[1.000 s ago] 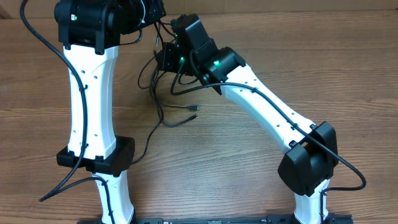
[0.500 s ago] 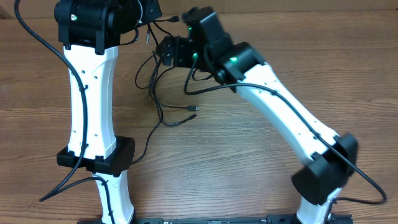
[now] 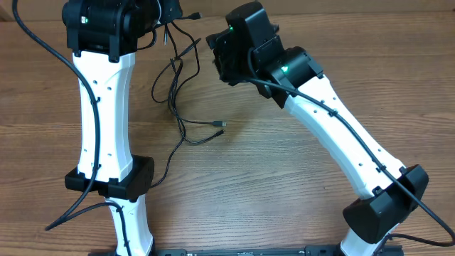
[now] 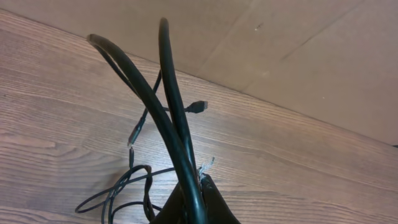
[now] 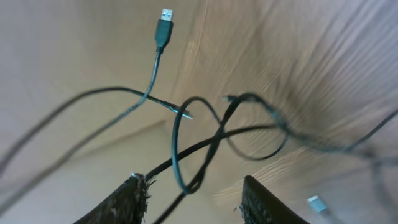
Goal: Untangle cables
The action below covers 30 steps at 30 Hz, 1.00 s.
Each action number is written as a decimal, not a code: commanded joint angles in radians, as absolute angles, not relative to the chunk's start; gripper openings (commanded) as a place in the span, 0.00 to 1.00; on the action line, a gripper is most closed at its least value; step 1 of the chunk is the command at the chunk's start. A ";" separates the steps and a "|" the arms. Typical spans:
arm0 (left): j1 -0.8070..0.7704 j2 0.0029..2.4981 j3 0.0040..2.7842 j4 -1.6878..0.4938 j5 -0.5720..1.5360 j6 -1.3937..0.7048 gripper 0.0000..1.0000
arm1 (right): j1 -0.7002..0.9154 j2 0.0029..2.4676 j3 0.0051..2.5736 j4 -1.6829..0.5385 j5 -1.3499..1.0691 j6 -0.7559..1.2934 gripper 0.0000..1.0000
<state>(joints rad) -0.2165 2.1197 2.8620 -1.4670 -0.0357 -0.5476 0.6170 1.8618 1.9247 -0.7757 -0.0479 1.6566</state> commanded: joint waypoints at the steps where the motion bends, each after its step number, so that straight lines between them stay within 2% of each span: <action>1: -0.223 2.109 2.869 -1.464 -0.055 -0.554 0.04 | 0.643 1.871 1.916 -0.765 -0.027 1.848 0.49; 11: -0.223 2.109 2.869 -1.484 -0.052 -0.554 0.04 | 0.686 1.946 1.916 -0.742 -0.009 1.848 0.49; 20: -0.223 2.109 2.869 -1.499 -0.051 -0.553 0.04 | 0.686 2.019 1.916 -0.618 -0.062 1.807 0.48; 25: -0.223 2.109 2.869 -1.507 -0.051 -0.546 0.04 | 0.686 2.020 1.916 -0.434 -0.204 1.689 0.31; 26: -0.223 2.109 2.869 -1.507 -0.051 -0.546 0.04 | 0.686 2.020 1.916 -0.418 -0.213 1.676 0.32; 29: -0.223 2.109 2.869 -1.511 -0.052 -0.546 0.04 | 0.686 2.020 1.916 -0.403 -0.229 1.662 0.51; 30: -0.223 2.109 2.869 -1.512 -0.051 -0.546 0.04 | 0.686 2.020 1.916 -0.410 -0.225 1.651 0.53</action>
<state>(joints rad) -0.2165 2.1197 2.8620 -1.5055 -0.0422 -0.5472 0.6876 2.0228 1.9175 -0.4088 -0.1841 1.7107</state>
